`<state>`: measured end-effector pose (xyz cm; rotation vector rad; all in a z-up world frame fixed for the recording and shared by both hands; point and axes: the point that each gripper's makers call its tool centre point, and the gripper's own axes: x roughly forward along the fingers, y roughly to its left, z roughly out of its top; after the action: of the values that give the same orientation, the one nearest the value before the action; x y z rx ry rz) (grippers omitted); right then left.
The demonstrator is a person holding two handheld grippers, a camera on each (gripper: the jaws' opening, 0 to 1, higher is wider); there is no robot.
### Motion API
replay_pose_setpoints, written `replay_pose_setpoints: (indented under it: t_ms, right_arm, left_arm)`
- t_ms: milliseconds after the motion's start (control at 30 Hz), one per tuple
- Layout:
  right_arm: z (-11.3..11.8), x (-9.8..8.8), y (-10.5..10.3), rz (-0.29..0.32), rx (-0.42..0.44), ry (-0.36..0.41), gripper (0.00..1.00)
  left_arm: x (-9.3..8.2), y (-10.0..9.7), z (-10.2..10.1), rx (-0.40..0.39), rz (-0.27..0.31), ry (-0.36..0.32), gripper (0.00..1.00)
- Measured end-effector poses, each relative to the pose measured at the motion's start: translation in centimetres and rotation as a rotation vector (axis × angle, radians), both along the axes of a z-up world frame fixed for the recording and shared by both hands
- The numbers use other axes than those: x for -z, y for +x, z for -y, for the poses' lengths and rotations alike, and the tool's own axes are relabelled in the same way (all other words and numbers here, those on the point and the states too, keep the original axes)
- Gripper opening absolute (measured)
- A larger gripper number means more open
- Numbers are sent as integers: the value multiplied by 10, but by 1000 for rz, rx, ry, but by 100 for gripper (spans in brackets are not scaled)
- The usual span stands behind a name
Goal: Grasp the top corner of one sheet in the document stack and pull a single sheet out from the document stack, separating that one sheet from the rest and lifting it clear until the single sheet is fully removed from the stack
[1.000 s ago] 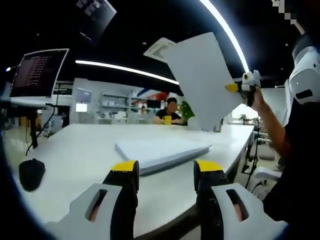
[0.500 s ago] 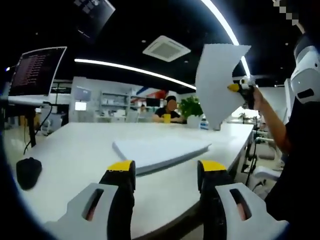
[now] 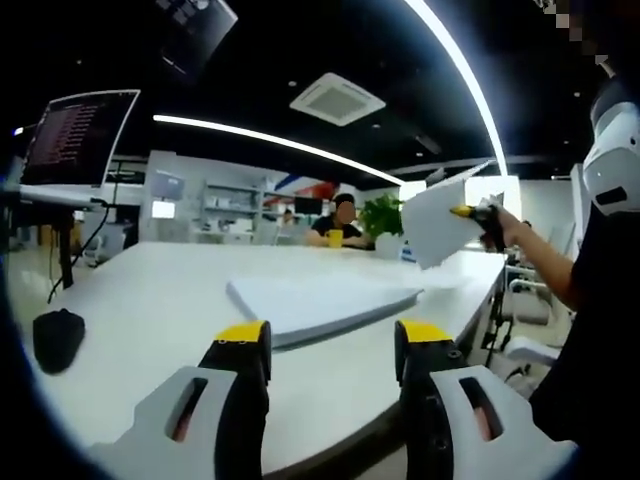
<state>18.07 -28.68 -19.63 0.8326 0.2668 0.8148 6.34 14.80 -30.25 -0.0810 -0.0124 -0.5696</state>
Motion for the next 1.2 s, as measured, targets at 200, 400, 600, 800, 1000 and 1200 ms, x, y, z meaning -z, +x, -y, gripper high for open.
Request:
replay_pose_setpoints:
  t_ms: [200,400,600,800,1000,1200]
  right_arm:
    - [33,18,14,-61,50,34,2]
    - [54,44,31,-147,71,-31,2]
    - [74,65,38,-227,69,-117,2]
    - [80,99,31,-316,99,-283,2]
    - [84,126,22,-357,140,-465,2]
    - [97,142,26,-381,167,-660,2]
  left_arm:
    - [-4,0,3,11,10,-3,50]
    - [-1,4,2,15,0,-3,49]
    - [-1,5,0,13,-1,-1,49]
    - [6,6,-2,8,-15,-4,48]
    - [6,4,1,15,-14,-8,48]
    - [7,4,1,17,-20,-3,47]
